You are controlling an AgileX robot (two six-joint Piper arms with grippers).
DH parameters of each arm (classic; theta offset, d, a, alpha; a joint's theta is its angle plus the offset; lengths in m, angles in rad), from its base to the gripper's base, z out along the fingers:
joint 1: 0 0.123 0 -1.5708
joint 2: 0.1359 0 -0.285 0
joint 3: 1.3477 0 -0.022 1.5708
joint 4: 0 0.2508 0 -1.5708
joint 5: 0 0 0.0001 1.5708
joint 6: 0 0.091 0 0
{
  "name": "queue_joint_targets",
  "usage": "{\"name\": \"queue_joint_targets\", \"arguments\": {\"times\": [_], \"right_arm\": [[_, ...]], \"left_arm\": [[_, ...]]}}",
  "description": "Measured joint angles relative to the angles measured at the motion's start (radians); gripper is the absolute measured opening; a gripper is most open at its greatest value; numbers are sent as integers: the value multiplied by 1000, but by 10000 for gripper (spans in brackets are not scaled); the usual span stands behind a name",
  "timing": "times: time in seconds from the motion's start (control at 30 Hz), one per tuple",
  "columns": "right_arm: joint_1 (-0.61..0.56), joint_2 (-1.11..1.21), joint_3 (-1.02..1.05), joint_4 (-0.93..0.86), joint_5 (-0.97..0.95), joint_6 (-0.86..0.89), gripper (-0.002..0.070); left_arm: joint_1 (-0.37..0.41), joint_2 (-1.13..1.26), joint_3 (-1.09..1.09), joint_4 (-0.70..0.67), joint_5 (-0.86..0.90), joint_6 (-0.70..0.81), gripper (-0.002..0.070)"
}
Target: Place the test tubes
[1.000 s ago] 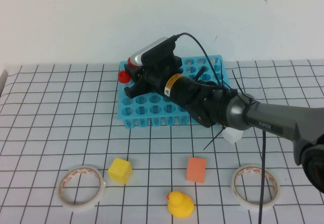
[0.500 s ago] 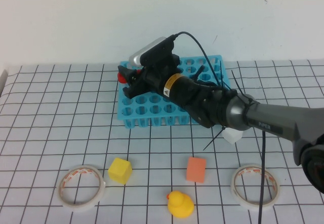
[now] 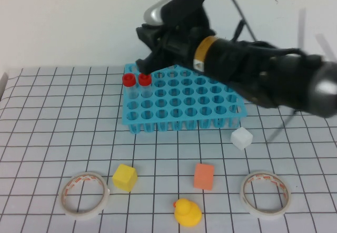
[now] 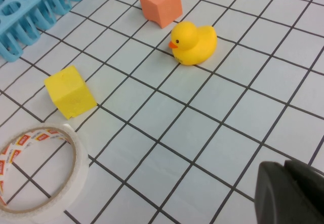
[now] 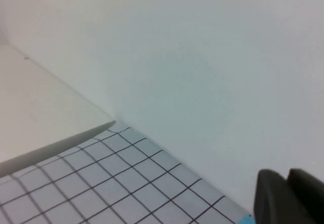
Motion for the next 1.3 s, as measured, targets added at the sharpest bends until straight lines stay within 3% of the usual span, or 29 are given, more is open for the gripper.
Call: {"name": "queue_joint_targets", "arguments": {"times": [0.1,0.4,0.53,0.9,1.13,1.2,1.3], "right_arm": [[0,-180,146,-225,0,143,13],[0,-558,408,-762,-17,575,0],[0,-714,525,-904,16,686,0],[0,-1155,867,-935,260,803,-1],[0,-1317,950,-926,369,802,-1],[0,-1335,978,-886,379,762,-1],[0,-1345,1020,-629,381,543,-1]], "left_arm": [[0,0,0,0,0,0,-1],[0,0,0,0,0,0,-1],[0,0,0,0,0,0,-1],[0,0,0,0,0,-2,-1],[0,0,0,0,0,0,-1],[0,0,0,0,0,0,-1],[0,0,0,0,0,0,-1]]}}
